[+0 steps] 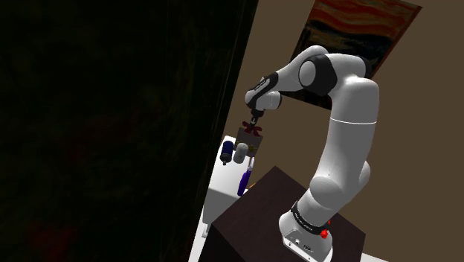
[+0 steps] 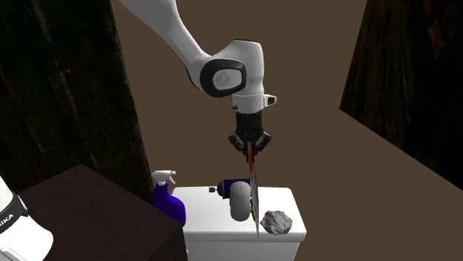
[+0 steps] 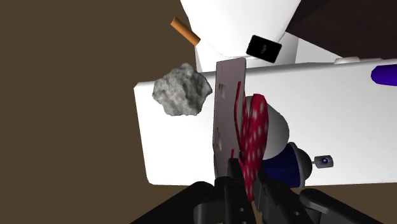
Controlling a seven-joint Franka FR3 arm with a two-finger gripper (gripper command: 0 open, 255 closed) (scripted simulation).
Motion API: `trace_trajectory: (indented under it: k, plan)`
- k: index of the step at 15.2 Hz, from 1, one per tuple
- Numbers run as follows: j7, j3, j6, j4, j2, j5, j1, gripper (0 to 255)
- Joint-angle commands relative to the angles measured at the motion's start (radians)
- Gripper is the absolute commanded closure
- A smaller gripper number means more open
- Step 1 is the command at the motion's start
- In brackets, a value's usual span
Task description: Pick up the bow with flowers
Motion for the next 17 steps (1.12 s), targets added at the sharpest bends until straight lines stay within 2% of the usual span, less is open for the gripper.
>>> trace_trajectory:
  k: [1, 5, 17]
  plan:
    - [0.0, 0.001, -0.001, -0.001, 0.001, 0.0, 0.0, 255]
    - [0.0, 0.001, 0.0, -0.002, 0.0, 0.0, 0.0, 255]
    - [0.041, -0.04, -0.129, 0.011, -0.122, -0.067, 0.032, 255]
